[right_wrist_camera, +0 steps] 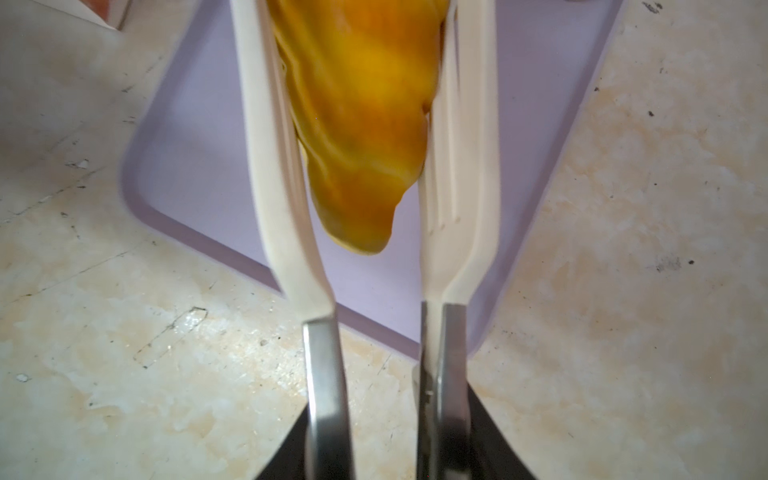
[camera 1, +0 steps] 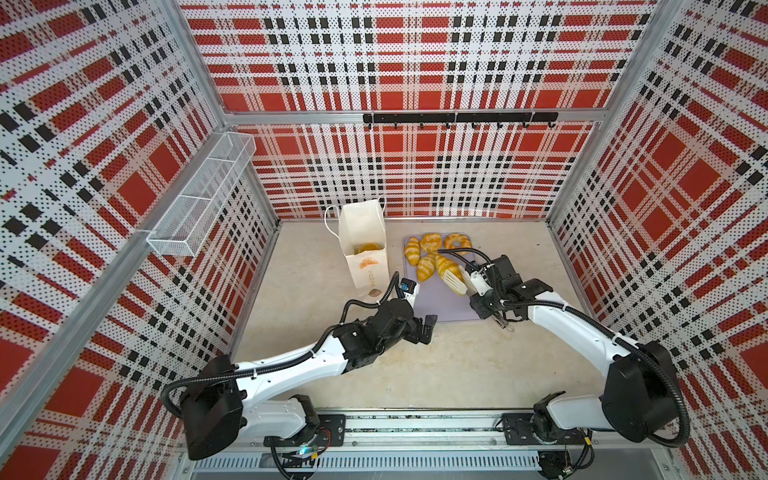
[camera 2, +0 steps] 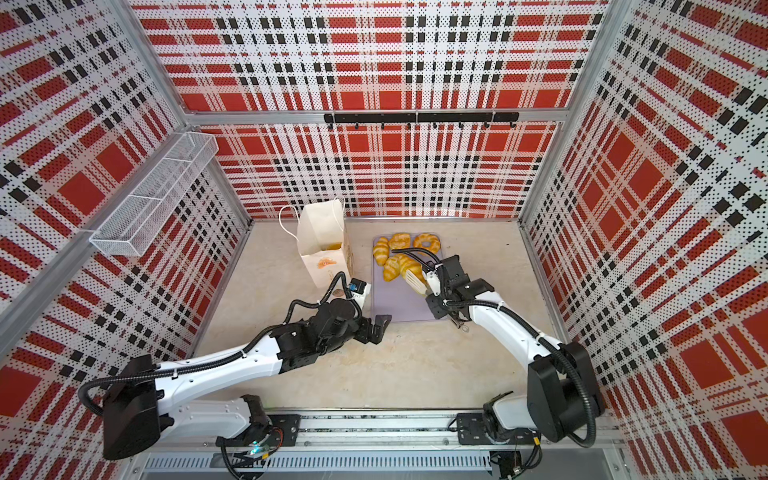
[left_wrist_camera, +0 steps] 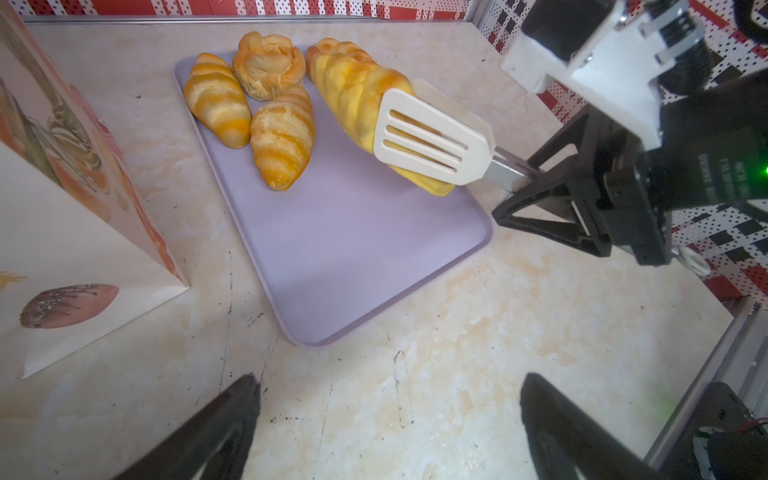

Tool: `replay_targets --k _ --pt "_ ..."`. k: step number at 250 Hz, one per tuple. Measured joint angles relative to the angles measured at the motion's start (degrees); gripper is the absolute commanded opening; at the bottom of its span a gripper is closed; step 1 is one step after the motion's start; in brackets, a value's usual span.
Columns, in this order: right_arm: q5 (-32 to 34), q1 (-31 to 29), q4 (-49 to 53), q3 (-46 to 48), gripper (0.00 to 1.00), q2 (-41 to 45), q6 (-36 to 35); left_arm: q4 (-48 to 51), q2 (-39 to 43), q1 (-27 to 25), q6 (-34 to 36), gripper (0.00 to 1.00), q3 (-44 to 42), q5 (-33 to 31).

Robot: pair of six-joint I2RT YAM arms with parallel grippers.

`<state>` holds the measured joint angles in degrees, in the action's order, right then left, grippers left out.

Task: Place the fake bread into the paper bag
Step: 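Carry the croissant in the tongs over the paper bag with the right gripper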

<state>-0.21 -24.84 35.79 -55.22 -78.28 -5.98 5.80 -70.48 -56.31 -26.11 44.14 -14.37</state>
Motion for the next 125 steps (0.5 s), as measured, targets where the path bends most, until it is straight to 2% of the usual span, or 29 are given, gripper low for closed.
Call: replay_targets --k 125 --pt "-4.6 -2.7 -1.0 0.9 0.42 4.9 4.5 4.6 10.0 3.7 0.8 0.99 -0.9 -1.1"
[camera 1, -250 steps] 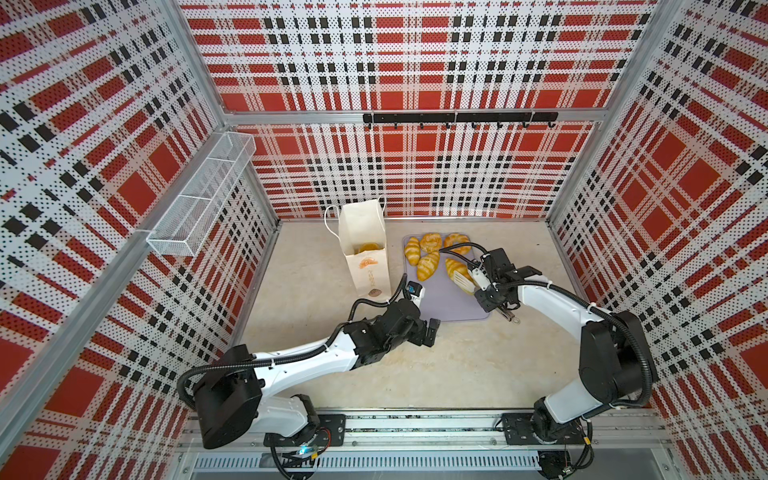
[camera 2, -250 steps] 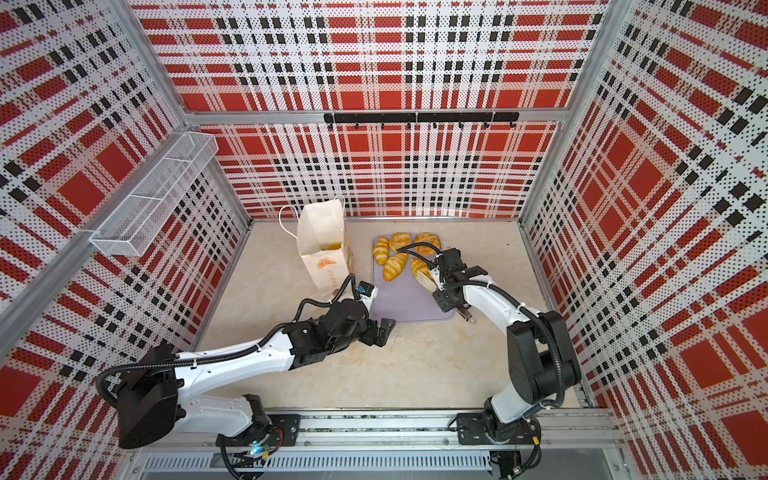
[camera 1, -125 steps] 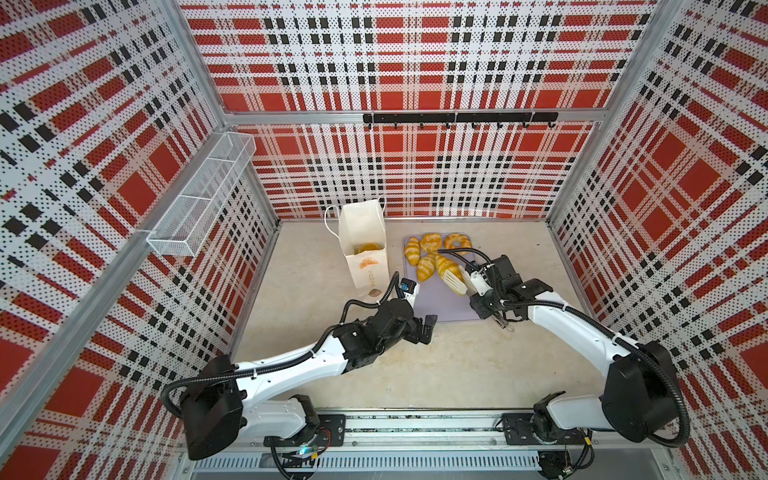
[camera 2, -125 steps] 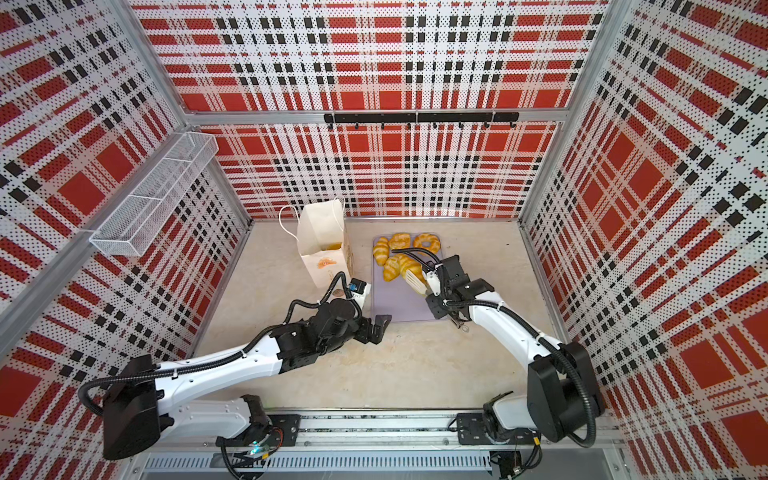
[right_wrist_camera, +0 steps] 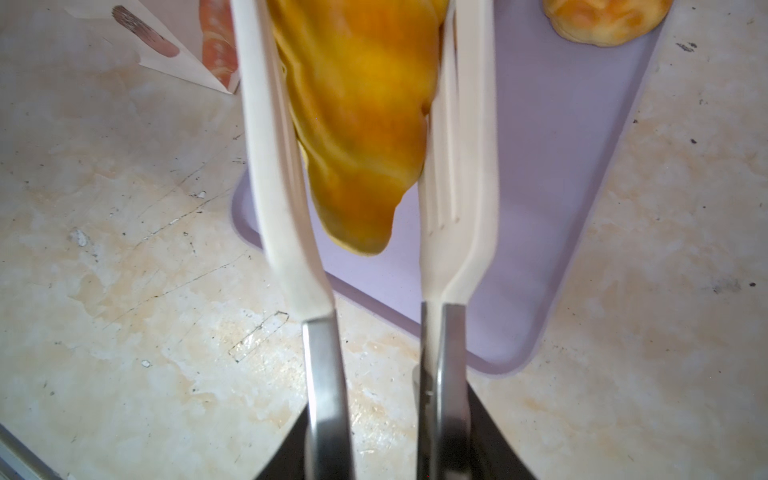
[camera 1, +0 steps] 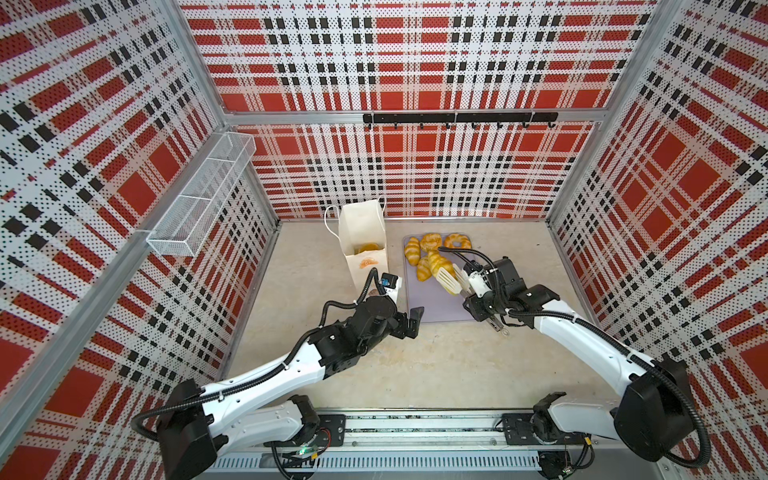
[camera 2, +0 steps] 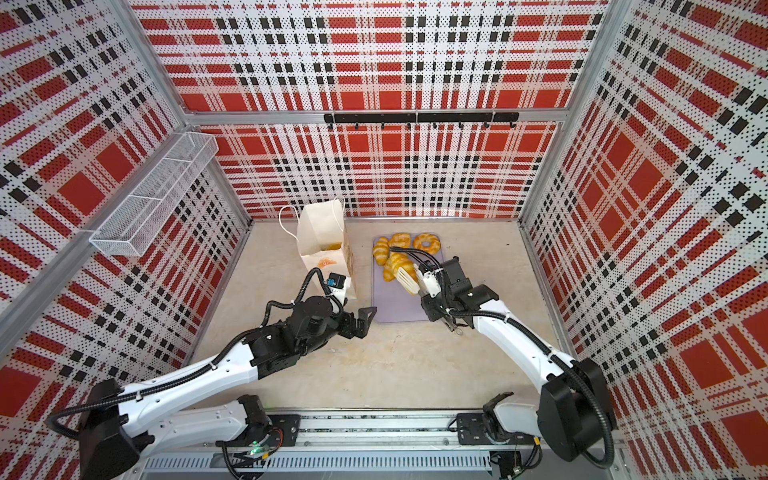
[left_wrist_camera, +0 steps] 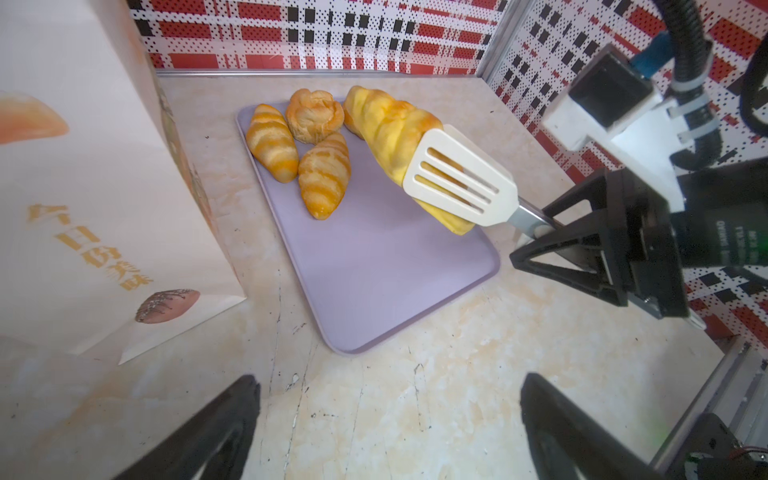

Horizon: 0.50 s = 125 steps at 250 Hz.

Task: Place the fake bread into the paper bag
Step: 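Carry the croissant in the tongs over the paper bag with the right gripper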

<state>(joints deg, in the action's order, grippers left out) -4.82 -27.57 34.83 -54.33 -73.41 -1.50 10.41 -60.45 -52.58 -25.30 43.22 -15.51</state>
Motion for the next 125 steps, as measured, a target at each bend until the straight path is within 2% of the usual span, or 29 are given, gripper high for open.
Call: replay_targets --k 125 --pt "-1.3 -4.0 -0.6 -3.7 0.42 0.8 2.6 5.9 6.9 3.6 2.3 0.99 0.0 -0.2"
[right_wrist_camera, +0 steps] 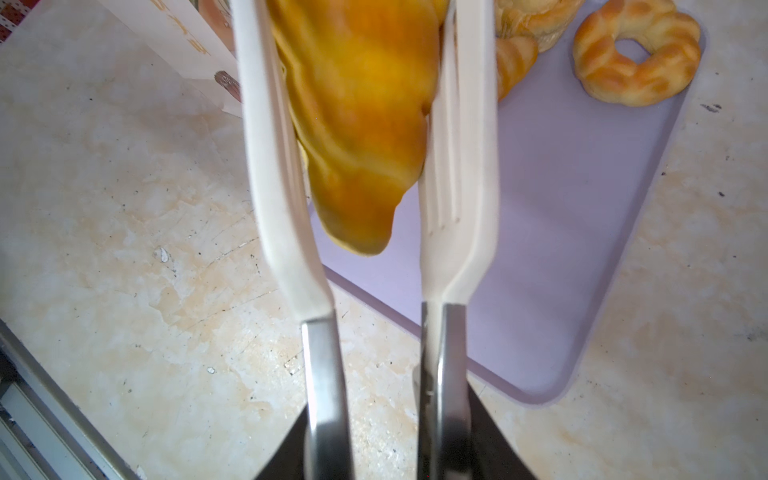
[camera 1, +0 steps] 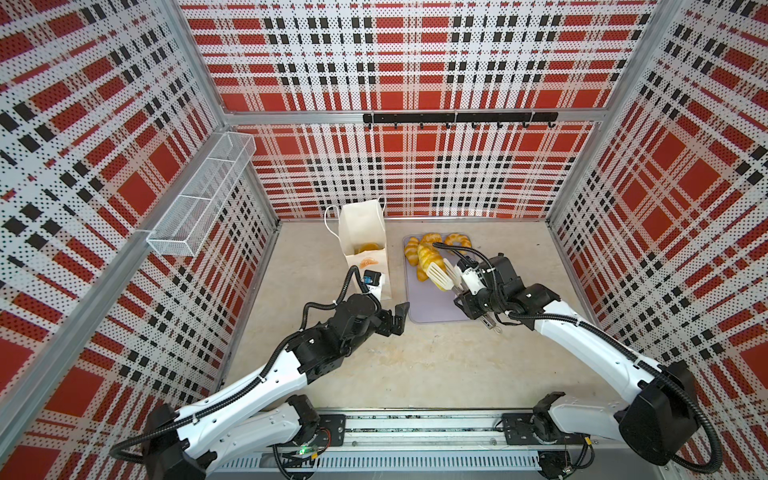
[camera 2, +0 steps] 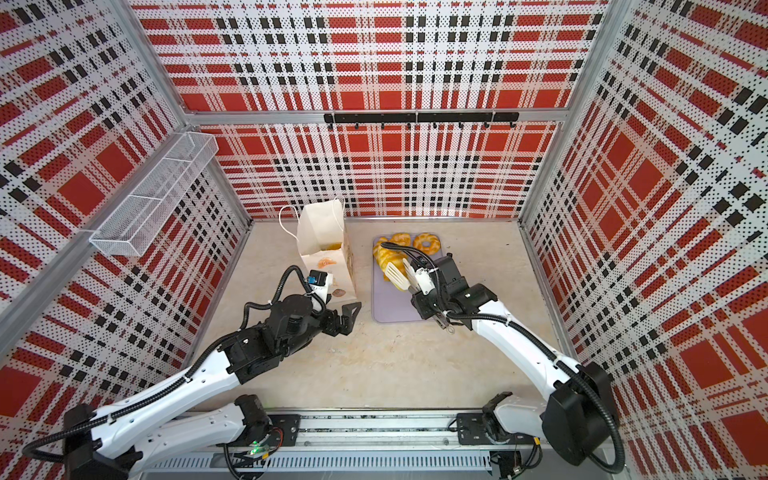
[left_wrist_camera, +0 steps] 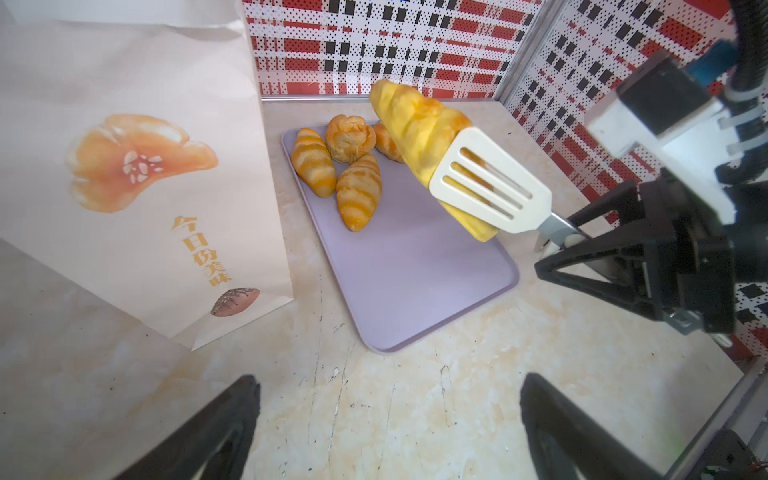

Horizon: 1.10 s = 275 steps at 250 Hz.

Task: Place the fake bread into the paper bag
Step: 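Carry the croissant in the tongs over the paper bag with the right gripper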

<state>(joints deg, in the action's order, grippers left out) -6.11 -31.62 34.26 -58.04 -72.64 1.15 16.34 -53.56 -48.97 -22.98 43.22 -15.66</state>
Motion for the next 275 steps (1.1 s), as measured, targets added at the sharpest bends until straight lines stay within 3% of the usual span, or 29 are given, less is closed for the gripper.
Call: replay_targets --k 198,275 --pt "-0.8 -6.3 -2.5 -13.1 0.44 -4.0 1.0 8.7 8.4 10.8 4.0 1.0 3.2 2.2" --pt "-1.7 -9.8 -4.8 -20.4 0.44 -9.6 1.0 9.3 9.5 14.9 4.4 0.99 4.2 4.3"
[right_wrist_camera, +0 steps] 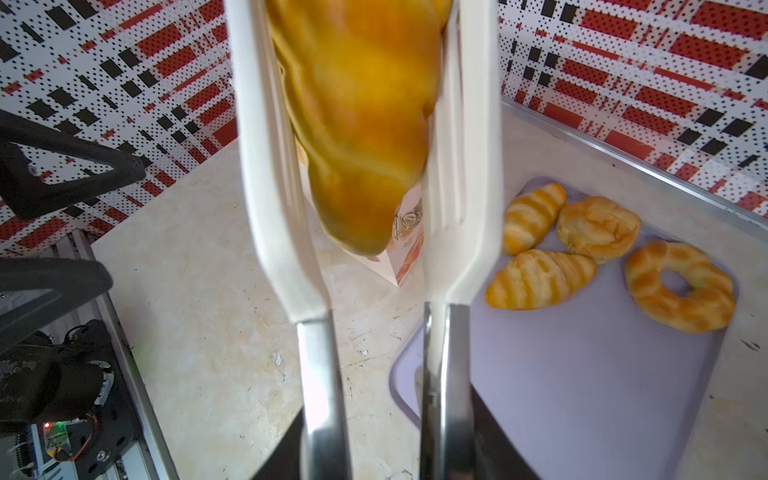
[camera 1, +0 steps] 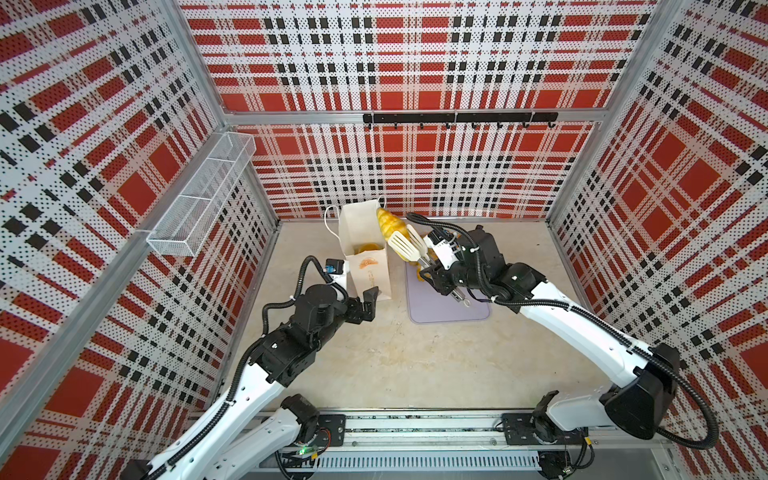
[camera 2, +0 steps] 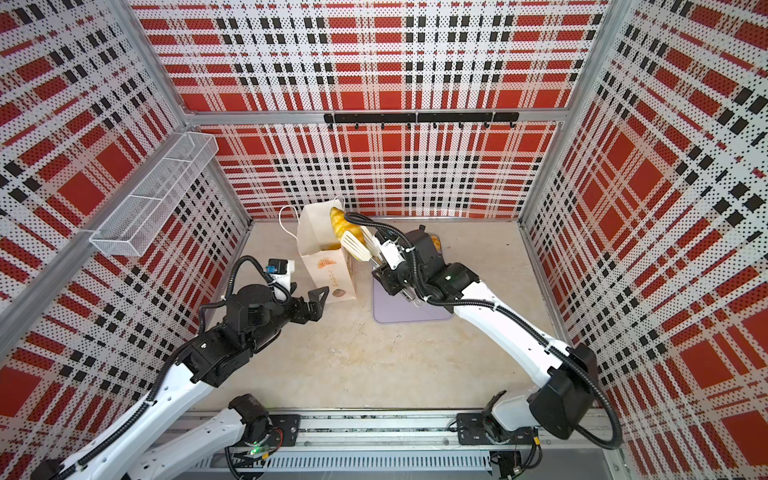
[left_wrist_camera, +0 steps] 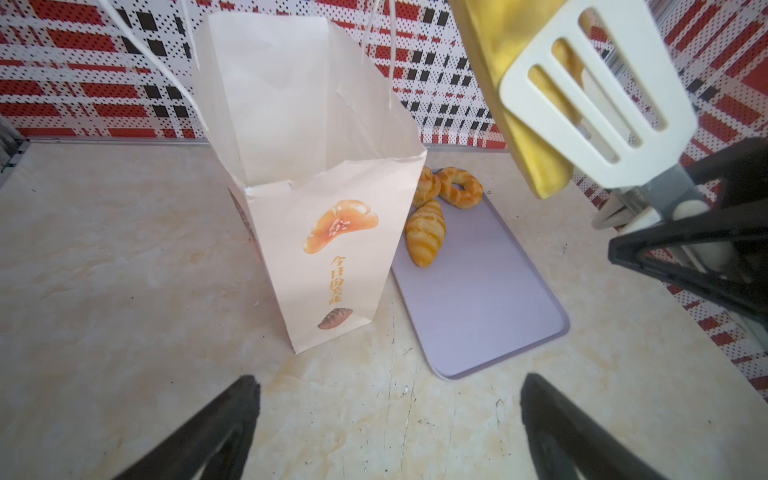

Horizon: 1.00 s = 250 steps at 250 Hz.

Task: Place the fake bread into the paper bag
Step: 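Carry the croissant in the tongs over the paper bag with the right gripper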

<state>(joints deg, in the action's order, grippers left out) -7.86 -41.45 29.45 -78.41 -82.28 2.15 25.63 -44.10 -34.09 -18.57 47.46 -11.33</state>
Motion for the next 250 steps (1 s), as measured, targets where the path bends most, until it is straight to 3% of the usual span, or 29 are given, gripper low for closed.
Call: replay_targets --k 137,250 --pt "-1.2 -2.6 -2.6 -13.3 0.46 -11.6 0.9 1.0 1.5 10.6 -0.8 0.99 0.0 3.9" --pt "2.1 -3.2 -0.5 -23.2 0.47 -20.8 2.0 1.1 1.5 12.6 -1.1 0.99 0.0 6.6"
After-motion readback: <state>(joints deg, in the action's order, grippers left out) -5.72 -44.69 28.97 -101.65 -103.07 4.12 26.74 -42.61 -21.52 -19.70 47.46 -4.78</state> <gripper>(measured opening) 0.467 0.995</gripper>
